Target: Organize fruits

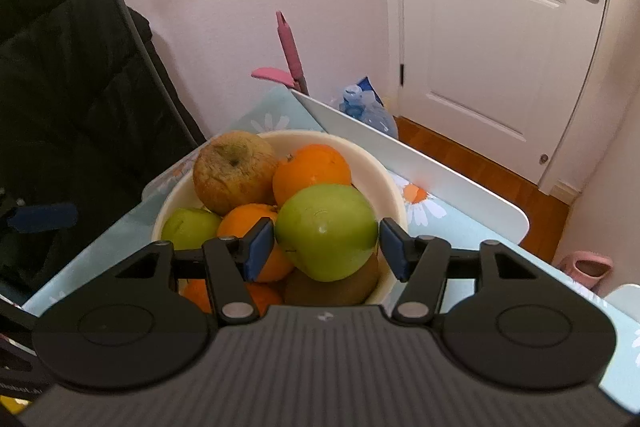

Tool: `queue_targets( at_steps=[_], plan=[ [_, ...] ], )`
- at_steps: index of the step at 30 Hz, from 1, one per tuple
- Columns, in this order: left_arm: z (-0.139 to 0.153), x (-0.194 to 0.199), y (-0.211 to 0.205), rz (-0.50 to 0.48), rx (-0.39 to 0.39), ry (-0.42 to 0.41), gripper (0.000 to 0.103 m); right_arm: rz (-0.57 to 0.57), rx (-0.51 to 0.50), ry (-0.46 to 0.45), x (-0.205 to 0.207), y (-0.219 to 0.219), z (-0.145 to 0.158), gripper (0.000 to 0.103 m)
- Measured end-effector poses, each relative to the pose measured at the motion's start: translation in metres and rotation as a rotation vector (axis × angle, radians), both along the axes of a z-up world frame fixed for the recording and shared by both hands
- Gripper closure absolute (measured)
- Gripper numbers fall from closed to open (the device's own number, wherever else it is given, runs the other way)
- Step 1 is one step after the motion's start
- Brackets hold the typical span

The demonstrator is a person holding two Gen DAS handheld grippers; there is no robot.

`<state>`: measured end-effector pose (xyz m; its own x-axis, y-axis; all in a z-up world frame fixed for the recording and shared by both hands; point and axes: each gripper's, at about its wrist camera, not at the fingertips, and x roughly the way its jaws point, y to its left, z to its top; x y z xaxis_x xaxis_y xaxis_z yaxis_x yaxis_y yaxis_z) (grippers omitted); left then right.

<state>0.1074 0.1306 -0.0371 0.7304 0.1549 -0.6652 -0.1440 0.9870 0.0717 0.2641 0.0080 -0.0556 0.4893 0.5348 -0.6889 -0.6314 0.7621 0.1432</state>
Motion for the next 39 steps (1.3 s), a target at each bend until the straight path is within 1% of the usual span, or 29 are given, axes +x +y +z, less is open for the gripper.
queue_targets(
  at_steps=[1, 2, 3, 11, 14, 16, 23, 27, 30, 34, 35, 37, 39],
  plan=[
    [-0.001, 0.0, -0.001, 0.003, -0.001, 0.001, 0.01, 0.003, 0.009, -0.001, 0.0, -0.001, 0.001, 0.015],
    [-0.001, 0.0, -0.002, 0.005, -0.002, 0.002, 0.01, 0.003, 0.018, -0.007, -0.001, -0.003, 0.003, 0.008],
    [-0.001, 0.0, -0.003, 0.009, -0.002, 0.001, 0.01, 0.002, 0.023, -0.017, -0.002, -0.004, 0.004, 0.004],
    [0.008, -0.008, -0.013, 0.042, 0.002, -0.01, 0.01, 0.01, 0.046, -0.032, -0.011, -0.02, 0.018, 0.004],
    [0.017, -0.011, -0.02, 0.034, 0.017, -0.026, 0.01, -0.02, 0.053, -0.04, -0.021, -0.032, 0.031, 0.004],
    [0.025, -0.014, -0.023, 0.02, 0.012, -0.042, 0.01, -0.054, 0.053, -0.047, -0.031, -0.043, 0.042, 0.004],
    [0.058, -0.017, -0.028, -0.045, -0.011, -0.073, 0.01, -0.243, 0.043, -0.074, -0.084, -0.087, 0.084, 0.004],
    [0.078, -0.026, -0.034, -0.1, -0.025, -0.091, 0.01, -0.378, 0.004, -0.077, -0.12, -0.112, 0.1, 0.002],
    [0.086, -0.035, -0.04, -0.15, -0.024, -0.099, 0.01, -0.466, -0.022, -0.079, -0.149, -0.127, 0.107, 0.002],
    [0.091, -0.048, -0.048, -0.205, -0.026, -0.109, 0.009, -0.568, -0.045, -0.087, -0.184, -0.144, 0.111, 0.0],
    [0.092, -0.051, -0.05, -0.214, -0.029, -0.111, 0.008, -0.597, -0.051, -0.096, -0.193, -0.147, 0.111, 0.0],
    [0.092, -0.057, -0.052, -0.227, -0.043, -0.116, 0.001, -0.636, -0.058, -0.097, -0.206, -0.153, 0.111, 0.0],
    [0.091, -0.064, -0.054, -0.238, -0.057, -0.125, 0.0, -0.678, -0.072, -0.091, -0.218, -0.156, 0.109, 0.0]
  ],
)
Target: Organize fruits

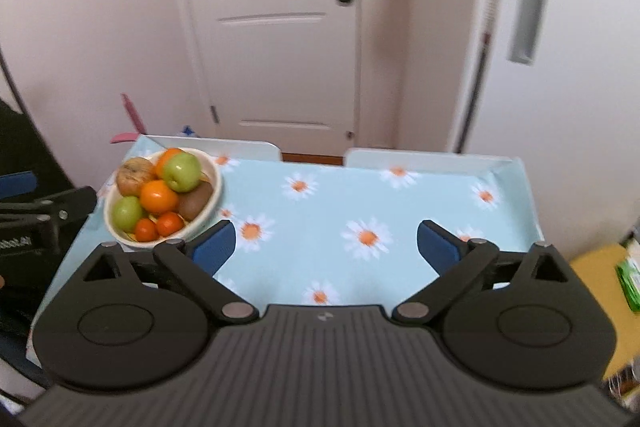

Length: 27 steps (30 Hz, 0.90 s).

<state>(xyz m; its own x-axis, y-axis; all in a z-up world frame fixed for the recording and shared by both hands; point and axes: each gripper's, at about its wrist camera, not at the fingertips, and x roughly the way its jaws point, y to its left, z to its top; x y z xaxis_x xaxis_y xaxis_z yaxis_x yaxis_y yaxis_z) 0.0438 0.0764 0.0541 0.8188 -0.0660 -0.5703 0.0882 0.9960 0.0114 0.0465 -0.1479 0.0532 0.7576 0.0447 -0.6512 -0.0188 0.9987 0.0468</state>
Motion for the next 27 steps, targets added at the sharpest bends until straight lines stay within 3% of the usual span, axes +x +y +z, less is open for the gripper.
queue_targets(
  at_steps=[8, 27],
  plan=[
    [-0.008, -0.02, -0.008, -0.021, 0.026, 0.007, 0.0, -0.082, -0.015, 0.008, -0.023, -0.002, -0.009, 0.0],
    [-0.011, -0.024, -0.012, -0.037, 0.058, -0.002, 0.0, -0.111, -0.021, 0.019, -0.027, -0.002, -0.009, 0.0]
  ],
)
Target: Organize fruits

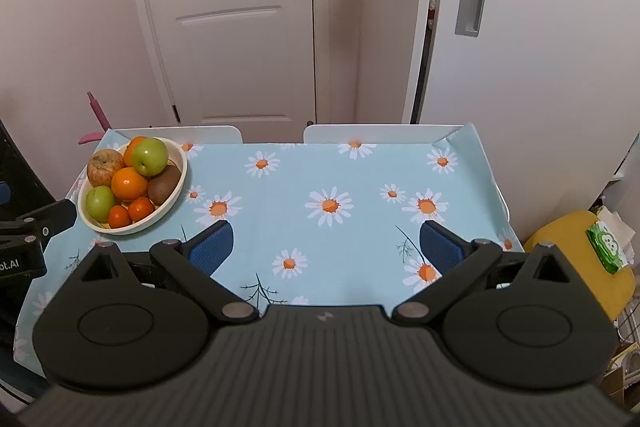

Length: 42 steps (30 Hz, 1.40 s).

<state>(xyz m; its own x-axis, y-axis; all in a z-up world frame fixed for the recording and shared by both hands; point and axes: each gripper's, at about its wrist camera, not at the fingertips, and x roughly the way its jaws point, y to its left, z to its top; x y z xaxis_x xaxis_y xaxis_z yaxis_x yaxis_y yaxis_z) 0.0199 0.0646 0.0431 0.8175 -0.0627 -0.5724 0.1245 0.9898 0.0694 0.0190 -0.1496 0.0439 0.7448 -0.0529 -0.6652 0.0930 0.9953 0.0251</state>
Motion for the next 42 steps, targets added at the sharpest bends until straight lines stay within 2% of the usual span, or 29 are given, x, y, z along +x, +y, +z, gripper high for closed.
queue_targets(
  at_steps=[42],
  plan=[
    [0.002, -0.0097, -0.0009, 0.014, 0.003, -0.017, 0.0, -0.004, 0.0, 0.0, -0.0048, -0.0003, -0.0005, 0.0]
  ],
)
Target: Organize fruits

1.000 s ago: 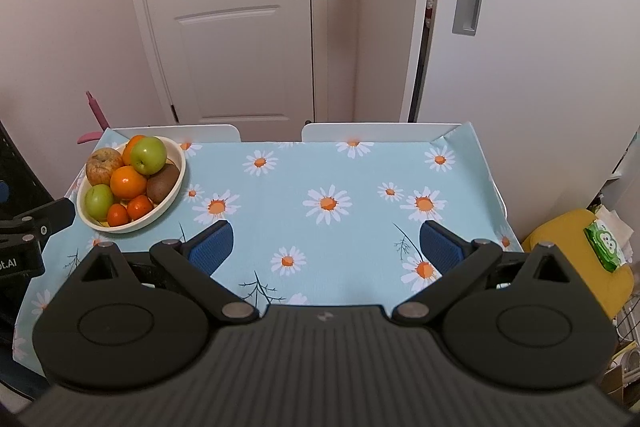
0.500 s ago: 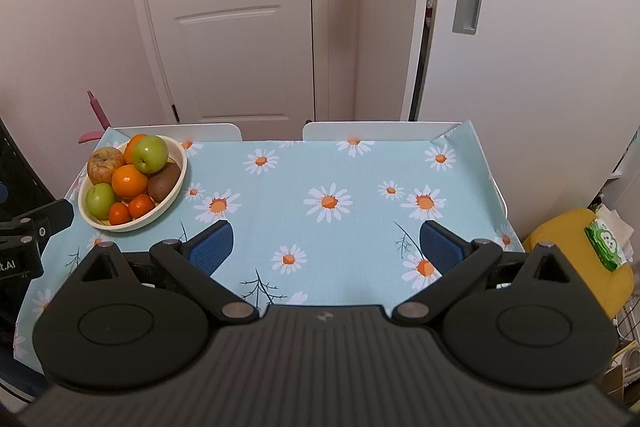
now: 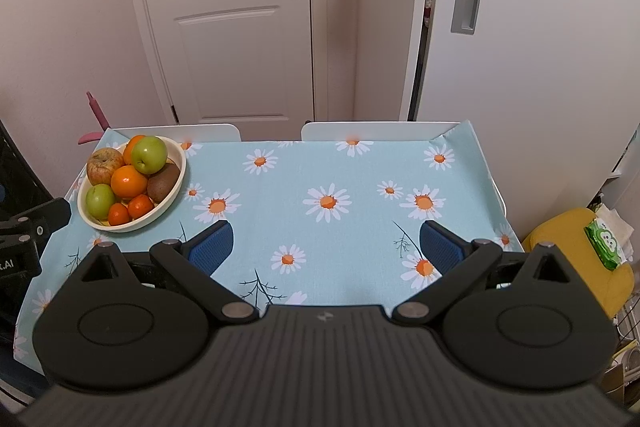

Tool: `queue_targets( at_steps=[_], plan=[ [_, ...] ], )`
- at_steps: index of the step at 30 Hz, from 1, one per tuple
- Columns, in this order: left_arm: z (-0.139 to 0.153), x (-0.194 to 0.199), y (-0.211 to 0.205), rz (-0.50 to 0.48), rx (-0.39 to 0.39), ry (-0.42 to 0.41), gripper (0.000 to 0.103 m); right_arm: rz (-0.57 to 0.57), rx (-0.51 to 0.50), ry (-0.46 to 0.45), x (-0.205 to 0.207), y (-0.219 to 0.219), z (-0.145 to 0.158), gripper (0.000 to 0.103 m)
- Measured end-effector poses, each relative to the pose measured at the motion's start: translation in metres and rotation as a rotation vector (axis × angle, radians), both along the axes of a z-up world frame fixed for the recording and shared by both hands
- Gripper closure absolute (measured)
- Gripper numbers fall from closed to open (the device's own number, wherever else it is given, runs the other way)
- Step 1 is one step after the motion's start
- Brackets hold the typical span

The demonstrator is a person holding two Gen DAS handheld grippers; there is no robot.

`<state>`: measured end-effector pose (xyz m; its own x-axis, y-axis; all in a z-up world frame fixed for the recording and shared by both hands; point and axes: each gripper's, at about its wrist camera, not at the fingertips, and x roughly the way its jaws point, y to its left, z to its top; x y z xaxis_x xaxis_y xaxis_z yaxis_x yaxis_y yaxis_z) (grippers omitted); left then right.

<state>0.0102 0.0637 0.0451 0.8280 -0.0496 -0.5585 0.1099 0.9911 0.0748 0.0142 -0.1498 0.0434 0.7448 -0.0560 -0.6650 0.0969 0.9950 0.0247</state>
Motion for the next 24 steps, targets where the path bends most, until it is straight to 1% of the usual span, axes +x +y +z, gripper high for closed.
queue_targets(
  at_steps=[13, 24],
  plan=[
    [0.0007, -0.0015, -0.0034, 0.002, 0.006, -0.002, 0.0, -0.002, 0.003, 0.002, -0.0024, -0.0023, -0.0002, 0.0],
    [0.0011, -0.0057, -0.0035, 0.015, -0.005, -0.009, 0.0, 0.0, 0.005, -0.004, -0.0057, -0.0048, 0.0007, 0.0]
  ],
)
